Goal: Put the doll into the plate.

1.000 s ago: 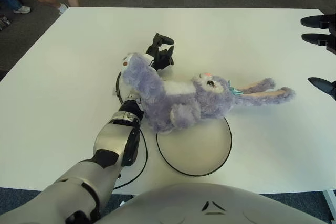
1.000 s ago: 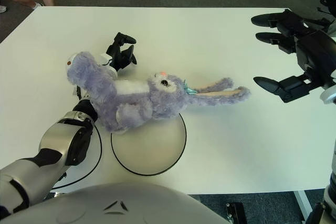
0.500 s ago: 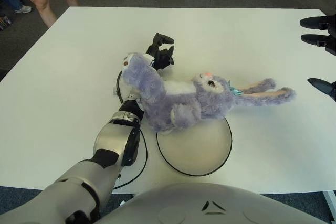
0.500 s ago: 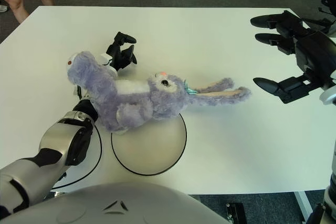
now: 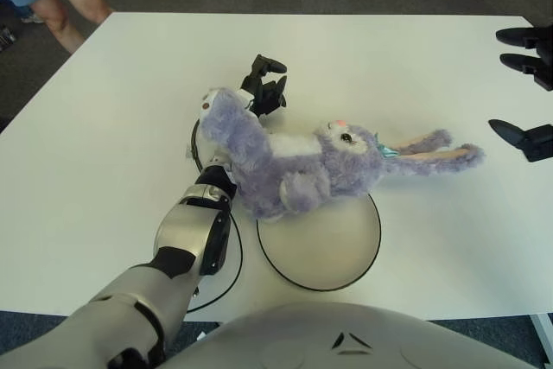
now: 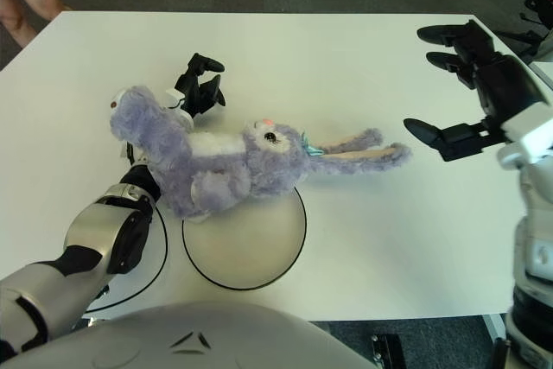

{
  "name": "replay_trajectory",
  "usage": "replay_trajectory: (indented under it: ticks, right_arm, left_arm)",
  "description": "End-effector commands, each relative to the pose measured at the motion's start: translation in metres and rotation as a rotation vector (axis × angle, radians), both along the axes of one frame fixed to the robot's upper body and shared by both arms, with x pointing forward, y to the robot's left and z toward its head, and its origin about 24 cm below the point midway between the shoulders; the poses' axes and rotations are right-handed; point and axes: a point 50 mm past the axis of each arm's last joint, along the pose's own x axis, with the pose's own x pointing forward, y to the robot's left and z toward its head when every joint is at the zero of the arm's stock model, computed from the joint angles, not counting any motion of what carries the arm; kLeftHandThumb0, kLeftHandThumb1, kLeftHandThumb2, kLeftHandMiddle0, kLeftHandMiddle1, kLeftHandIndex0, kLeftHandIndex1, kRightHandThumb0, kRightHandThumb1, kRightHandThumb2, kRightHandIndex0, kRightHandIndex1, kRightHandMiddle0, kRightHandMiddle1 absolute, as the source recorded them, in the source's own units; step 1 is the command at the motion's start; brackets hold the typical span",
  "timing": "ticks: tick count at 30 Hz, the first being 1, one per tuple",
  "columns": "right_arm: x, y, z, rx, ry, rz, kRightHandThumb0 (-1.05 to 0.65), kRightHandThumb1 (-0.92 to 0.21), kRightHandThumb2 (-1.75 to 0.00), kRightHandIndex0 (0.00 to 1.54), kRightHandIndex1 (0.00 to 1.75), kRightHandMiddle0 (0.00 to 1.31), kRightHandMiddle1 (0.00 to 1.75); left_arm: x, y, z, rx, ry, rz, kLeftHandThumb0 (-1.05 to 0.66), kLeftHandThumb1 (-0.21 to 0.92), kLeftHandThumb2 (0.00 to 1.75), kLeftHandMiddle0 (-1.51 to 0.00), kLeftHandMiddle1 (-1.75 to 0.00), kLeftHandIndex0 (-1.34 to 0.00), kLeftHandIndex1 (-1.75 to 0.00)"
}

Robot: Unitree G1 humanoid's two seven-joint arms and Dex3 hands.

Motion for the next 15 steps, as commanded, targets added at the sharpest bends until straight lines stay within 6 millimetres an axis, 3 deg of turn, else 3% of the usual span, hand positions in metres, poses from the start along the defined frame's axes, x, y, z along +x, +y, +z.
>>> replay_trajectory:
  ticks: [1, 15]
  right_arm:
    - [0.036, 0.030, -0.069, 0.035, -0.012, -0.164, -0.03, -0.12, -1.31, 0.15, 0.52, 0.00, 0.93]
    - [0.048, 0.026, -0.088, 0.062, -0.089, -0.233, -0.05, -0.12, -1.30, 0.16, 0.59, 0.00, 0.99]
  left_arm:
    - [0.000, 0.002, 0.001, 0.005, -0.006, -0.001, -0.34, 0.92, 0.54, -0.84, -1.75, -0.18, -1.75]
    - [-0.002, 0.004, 0.001, 0.010, -0.020, 0.004, -0.34, 0.92, 0.54, -0.84, -1.75, -0.17, -1.75]
